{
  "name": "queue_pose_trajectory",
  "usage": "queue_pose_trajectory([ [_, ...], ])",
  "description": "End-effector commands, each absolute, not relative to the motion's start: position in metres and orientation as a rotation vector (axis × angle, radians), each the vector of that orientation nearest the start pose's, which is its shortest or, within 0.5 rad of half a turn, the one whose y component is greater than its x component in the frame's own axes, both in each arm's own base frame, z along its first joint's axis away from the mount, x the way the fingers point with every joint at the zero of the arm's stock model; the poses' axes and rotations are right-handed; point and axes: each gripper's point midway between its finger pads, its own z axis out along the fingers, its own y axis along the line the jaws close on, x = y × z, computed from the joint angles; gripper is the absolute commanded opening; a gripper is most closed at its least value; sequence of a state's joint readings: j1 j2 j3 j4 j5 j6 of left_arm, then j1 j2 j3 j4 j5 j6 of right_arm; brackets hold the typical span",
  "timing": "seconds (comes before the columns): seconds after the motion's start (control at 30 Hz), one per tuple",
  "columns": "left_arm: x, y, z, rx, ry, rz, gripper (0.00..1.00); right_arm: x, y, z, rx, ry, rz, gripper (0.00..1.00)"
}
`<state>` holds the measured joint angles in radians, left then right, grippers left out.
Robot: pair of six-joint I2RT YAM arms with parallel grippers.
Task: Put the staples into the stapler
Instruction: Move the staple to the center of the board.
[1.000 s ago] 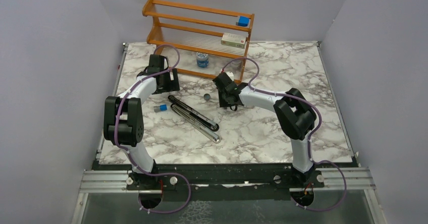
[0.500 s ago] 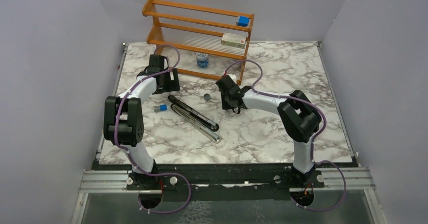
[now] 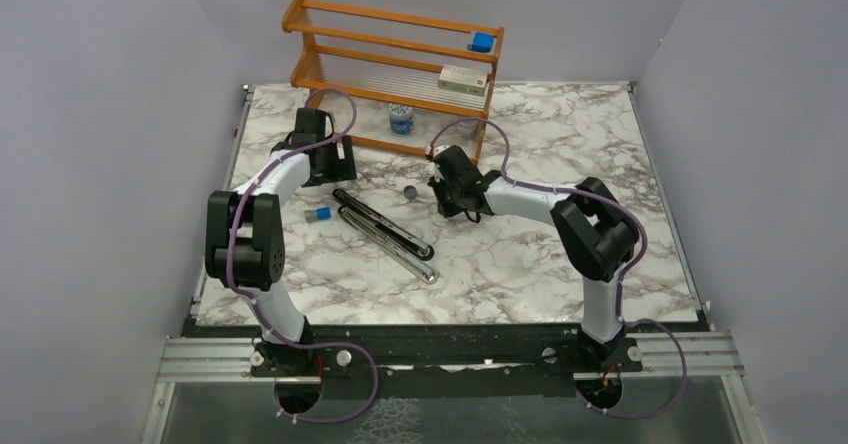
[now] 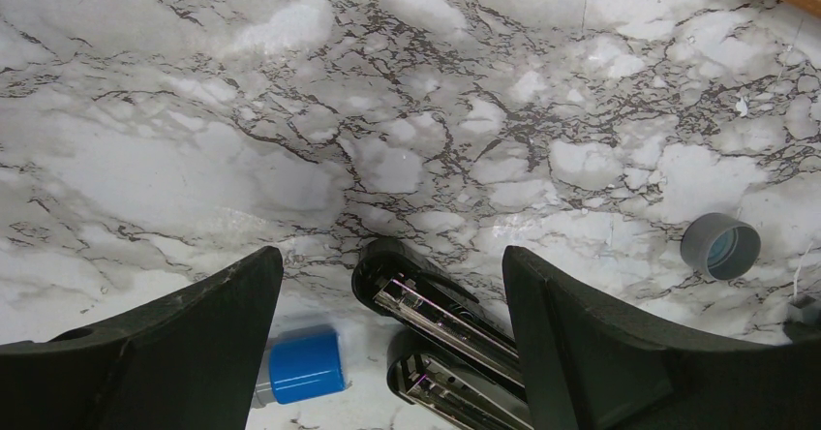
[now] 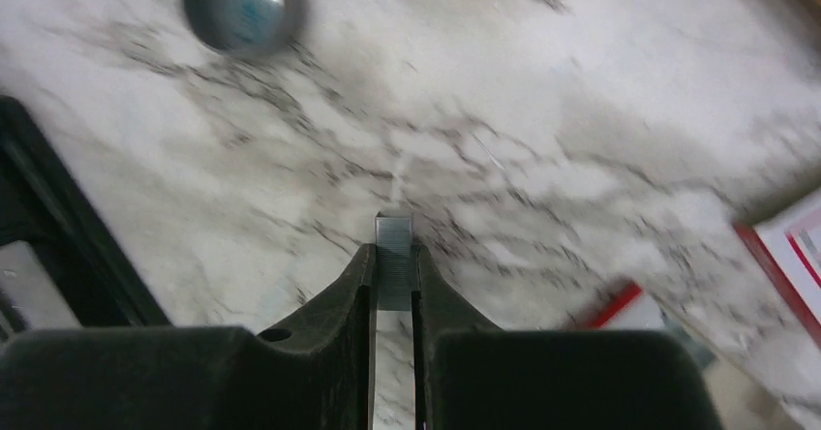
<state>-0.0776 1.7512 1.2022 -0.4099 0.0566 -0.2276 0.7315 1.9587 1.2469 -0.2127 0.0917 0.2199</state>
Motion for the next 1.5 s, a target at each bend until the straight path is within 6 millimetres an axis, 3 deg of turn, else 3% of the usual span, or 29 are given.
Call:
queue_pose_trajectory([
  [0.0, 0.424, -0.052, 0.087, -0.164, 2.487, -0.212, 0.87, 0.316, 0.365, -0.015, -1.009, 2.343, 0.659, 0.15],
  [0.17, 0.424, -0.049, 0.087, -0.166, 2.486, -0.192, 0.87, 0.313, 0.389, -0.009, -1.137, 2.248, 0.796, 0.15],
  [0.33, 0.424, -0.048, 0.085, -0.169, 2.491, -0.183, 0.87, 0.307, 0.397, -0.008, -1.194, 2.199, 0.824, 0.21],
  [0.57, 0.424, -0.049, 0.084, -0.168, 2.494, -0.187, 0.87, 0.318, 0.376, -0.016, -1.127, 2.228, 0.652, 0.31],
  [0.73, 0.424, -0.049, 0.085, -0.168, 2.491, -0.19, 0.87, 0.327, 0.362, -0.019, -1.112, 2.229, 0.538, 0.24],
  [0.9, 0.424, -0.049, 0.085, -0.167, 2.492, -0.189, 0.87, 0.324, 0.36, -0.02, -1.13, 2.228, 0.538, 0.21],
  [1.3, 0.425, -0.05, 0.086, -0.168, 2.488, -0.194, 0.87, 0.353, 0.352, 0.009, -1.025, 2.163, 0.474, 0.18],
  [1.47, 0.424, -0.05, 0.086, -0.168, 2.49, -0.194, 0.87, 0.364, 0.35, 0.01, -1.042, 2.143, 0.472, 0.18],
])
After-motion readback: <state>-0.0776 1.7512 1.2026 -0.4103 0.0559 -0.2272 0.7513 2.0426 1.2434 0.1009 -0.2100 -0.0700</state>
